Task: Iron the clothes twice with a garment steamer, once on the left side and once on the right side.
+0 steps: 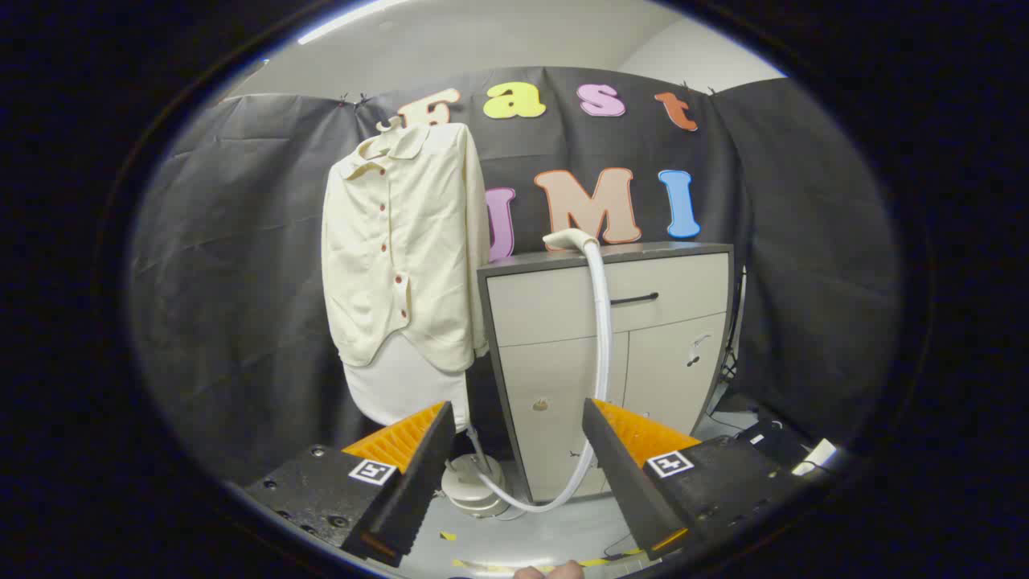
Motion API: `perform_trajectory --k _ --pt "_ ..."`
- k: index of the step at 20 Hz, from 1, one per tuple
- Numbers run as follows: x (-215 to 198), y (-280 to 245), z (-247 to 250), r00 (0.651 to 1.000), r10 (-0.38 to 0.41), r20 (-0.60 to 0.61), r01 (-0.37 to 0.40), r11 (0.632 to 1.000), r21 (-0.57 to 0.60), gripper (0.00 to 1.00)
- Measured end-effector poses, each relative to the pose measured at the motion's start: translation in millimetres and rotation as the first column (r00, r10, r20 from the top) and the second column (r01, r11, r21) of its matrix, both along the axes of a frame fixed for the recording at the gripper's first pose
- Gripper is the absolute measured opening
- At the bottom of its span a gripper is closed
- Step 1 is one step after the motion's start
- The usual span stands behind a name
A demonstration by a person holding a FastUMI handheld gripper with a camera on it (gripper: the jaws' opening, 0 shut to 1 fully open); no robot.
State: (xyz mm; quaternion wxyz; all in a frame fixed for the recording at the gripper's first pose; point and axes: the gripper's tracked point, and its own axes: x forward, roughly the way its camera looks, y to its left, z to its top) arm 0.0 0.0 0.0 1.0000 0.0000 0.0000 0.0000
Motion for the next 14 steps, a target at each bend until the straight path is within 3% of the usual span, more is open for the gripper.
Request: perform_trajectory --k 14 --pt "12.7 -5.4 -2.8 0.998 0.05 -0.042 -0.05 0.999 0.01 0.97"
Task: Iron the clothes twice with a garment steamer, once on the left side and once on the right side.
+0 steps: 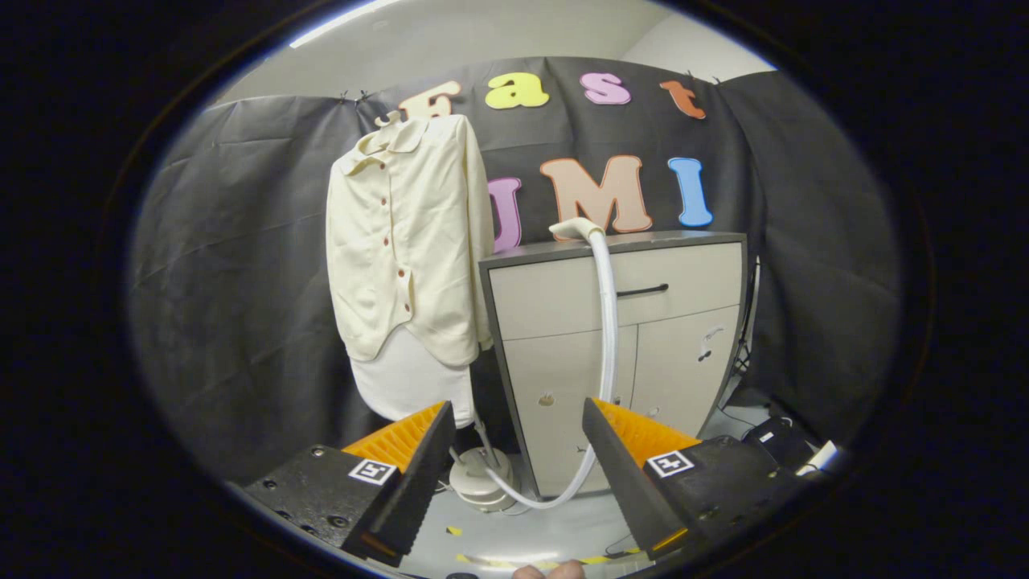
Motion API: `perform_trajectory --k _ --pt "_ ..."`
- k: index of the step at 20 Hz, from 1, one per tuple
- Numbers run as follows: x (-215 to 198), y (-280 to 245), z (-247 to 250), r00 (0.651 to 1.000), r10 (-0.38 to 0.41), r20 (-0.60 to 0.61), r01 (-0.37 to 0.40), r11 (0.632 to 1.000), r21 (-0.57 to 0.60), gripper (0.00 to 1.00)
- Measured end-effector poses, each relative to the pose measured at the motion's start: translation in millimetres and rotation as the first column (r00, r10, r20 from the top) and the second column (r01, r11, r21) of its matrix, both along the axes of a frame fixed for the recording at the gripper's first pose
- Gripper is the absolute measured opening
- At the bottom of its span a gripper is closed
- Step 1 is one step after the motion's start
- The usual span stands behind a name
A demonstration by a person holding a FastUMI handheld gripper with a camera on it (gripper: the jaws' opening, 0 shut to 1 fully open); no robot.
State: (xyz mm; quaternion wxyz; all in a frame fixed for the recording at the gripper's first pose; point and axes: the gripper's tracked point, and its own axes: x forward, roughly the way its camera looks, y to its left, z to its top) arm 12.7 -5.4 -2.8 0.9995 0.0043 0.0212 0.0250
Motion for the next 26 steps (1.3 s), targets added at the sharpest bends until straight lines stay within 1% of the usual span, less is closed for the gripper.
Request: perform_trajectory --k 7,12,18,20,23,26 --pt "17.9 -0.2 1.3 1.0 0.013 -0.022 -0.014 1.0 -0.026 0.98" --pt "43.2 -2.4 15.9 0.999 -0.008 -0.037 0.006 0.999 -0.046 0.98" --pt "84.0 -16.2 52.6 0.997 -0.077 0.001 0.077 0.994 -0.072 0.98" --pt "98.9 -22.5 68.4 0.995 -0.102 0.021 0.103 0.99 -0.101 0.98" --pt "119.0 -33.0 93.7 0.992 -0.115 0.056 0.122 0.982 -0.146 0.98" --pt "145.5 -44.1 117.2 0.991 -0.101 0.088 0.114 0.979 -0.166 0.98"
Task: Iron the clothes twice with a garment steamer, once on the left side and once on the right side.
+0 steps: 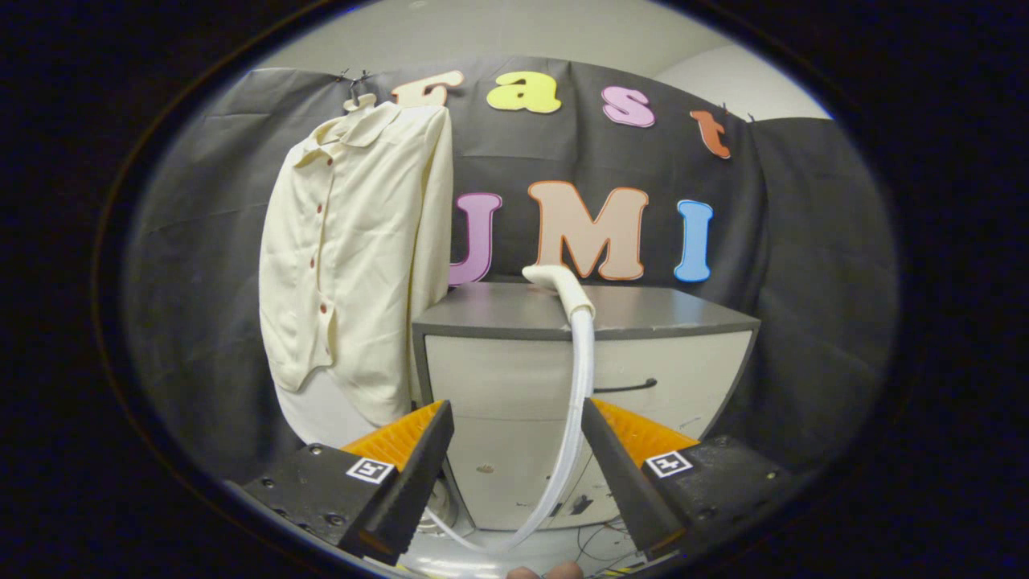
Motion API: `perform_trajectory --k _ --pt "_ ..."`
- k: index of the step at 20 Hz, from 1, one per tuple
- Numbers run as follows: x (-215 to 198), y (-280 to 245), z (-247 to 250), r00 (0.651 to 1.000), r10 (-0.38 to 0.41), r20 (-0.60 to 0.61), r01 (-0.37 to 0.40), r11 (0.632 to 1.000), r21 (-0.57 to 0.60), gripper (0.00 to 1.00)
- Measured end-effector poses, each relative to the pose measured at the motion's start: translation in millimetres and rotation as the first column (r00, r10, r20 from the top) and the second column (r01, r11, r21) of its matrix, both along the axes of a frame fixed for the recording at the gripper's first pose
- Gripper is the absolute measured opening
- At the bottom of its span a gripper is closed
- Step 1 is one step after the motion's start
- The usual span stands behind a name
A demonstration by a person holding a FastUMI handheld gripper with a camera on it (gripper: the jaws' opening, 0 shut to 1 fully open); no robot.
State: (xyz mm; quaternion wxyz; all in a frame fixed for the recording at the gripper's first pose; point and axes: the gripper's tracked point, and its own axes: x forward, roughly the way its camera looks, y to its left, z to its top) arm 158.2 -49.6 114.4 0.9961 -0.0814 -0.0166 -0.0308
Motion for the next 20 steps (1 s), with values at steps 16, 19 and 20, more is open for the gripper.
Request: perform_trajectory --k 16,19,20 --pt "187.1 -67.9 87.1 0.999 0.045 -0.026 -0.044 0.997 0.059 0.95" --pt "218.6 -62.9 82.6 0.995 0.045 -0.093 -0.04 0.998 0.057 0.83" --pt "227.3 -62.7 82.7 0.993 0.037 -0.108 -0.031 0.998 0.051 0.76"
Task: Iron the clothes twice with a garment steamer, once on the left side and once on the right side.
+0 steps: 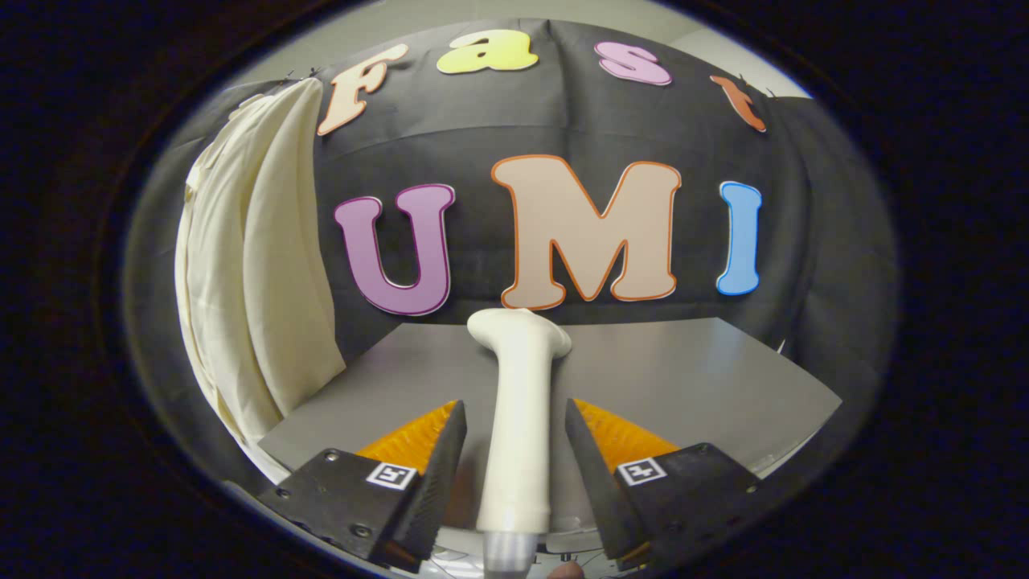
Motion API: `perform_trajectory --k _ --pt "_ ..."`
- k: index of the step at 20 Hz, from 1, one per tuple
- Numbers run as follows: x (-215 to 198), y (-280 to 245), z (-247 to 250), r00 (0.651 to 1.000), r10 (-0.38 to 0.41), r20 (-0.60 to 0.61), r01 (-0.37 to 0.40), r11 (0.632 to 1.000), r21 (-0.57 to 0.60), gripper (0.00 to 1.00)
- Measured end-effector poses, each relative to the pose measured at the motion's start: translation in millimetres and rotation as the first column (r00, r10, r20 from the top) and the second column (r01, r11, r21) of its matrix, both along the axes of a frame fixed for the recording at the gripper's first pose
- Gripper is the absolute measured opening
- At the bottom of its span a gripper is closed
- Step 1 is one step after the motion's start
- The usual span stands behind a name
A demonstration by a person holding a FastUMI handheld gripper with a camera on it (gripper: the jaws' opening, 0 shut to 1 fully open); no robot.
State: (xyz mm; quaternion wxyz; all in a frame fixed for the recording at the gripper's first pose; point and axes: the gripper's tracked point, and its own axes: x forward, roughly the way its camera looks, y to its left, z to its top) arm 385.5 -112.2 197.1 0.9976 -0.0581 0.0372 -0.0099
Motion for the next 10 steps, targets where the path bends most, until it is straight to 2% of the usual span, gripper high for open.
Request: perform_trajectory --k 2,3,4,6,8,10 --pt "14.3 -8.4 -18.0 0.993 -0.047 -0.108 0.044 0.999 -0.027 0.63" --pt "13.3 -7.2 -15.8 0.991 -0.048 -0.125 0.046 0.999 -0.016 0.61" --pt "16.0 -7.3 -9.8 0.995 -0.055 -0.084 0.055 0.998 -0.01 0.58" --pt "19.9 -7.4 -14.8 0.995 -0.052 -0.087 0.049 0.998 -0.027 0.52" --pt "17.3 -8.4 -16.5 0.994 -0.039 -0.103 0.041 0.999 0.01 0.44" --pt "17.2 -8.3 -17.4 0.992 -0.041 -0.117 0.043 0.999 0.019 0.44"
